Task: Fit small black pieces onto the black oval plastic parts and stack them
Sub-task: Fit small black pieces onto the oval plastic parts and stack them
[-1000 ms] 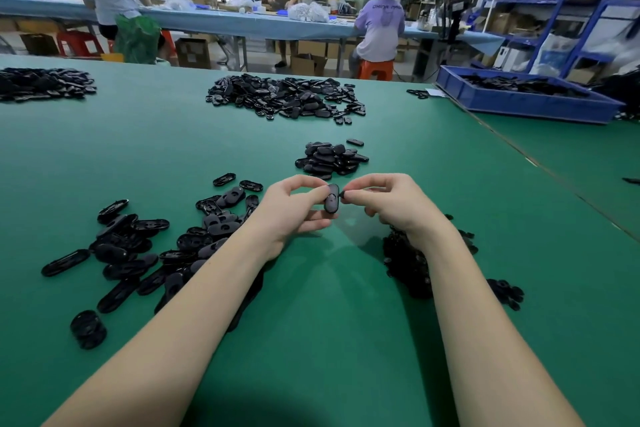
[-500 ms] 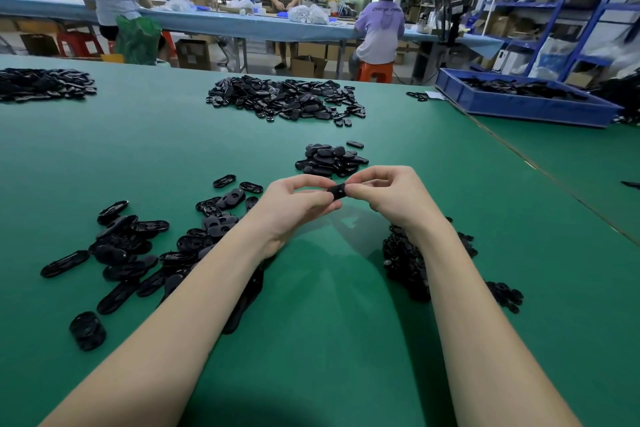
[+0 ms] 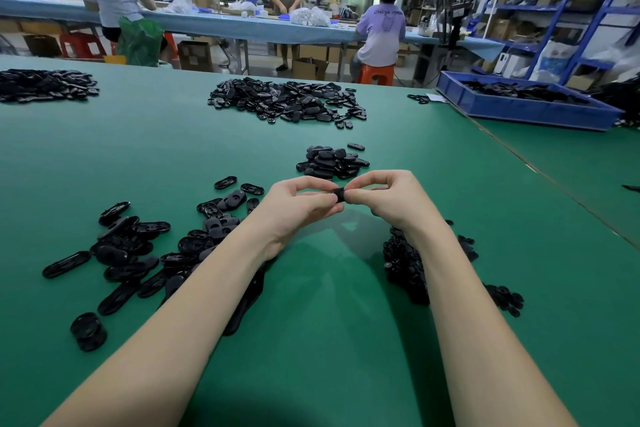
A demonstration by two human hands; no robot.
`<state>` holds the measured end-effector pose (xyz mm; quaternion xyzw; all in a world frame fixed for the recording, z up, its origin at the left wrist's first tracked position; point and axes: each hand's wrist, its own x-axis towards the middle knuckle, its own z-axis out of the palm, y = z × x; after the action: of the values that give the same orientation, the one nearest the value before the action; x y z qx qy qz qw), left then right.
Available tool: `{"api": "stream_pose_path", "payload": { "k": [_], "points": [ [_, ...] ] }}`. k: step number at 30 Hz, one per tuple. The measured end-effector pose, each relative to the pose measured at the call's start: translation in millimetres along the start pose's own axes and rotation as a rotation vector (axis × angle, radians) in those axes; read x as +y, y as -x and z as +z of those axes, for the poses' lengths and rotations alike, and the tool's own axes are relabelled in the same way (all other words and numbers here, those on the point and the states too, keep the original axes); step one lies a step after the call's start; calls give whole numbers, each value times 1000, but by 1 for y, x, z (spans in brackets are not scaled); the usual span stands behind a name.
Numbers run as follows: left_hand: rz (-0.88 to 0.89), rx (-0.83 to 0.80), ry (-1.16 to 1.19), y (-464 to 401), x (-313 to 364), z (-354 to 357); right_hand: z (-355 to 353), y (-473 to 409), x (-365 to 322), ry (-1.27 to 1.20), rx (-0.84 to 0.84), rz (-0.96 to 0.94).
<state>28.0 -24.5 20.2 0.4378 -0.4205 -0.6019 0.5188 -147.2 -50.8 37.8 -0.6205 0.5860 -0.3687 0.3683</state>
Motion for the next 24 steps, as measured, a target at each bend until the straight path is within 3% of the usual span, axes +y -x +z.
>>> {"api": "stream_pose_path", "payload": {
  "k": [8,13,19,24],
  "points": [
    [-32,-27,-81,-1,1,-3,-4,3,5,-55,-64,134],
    [-28,-48,-139,-1,1,-5,-4,4,11,-150,-190,207],
    [-1,6,-172,-4,-2,-5,-4,2,10,-146,-260,181],
    [4,27,-201,-4,-2,-5,-5,3,6,-76,-202,119]
  ]
}}
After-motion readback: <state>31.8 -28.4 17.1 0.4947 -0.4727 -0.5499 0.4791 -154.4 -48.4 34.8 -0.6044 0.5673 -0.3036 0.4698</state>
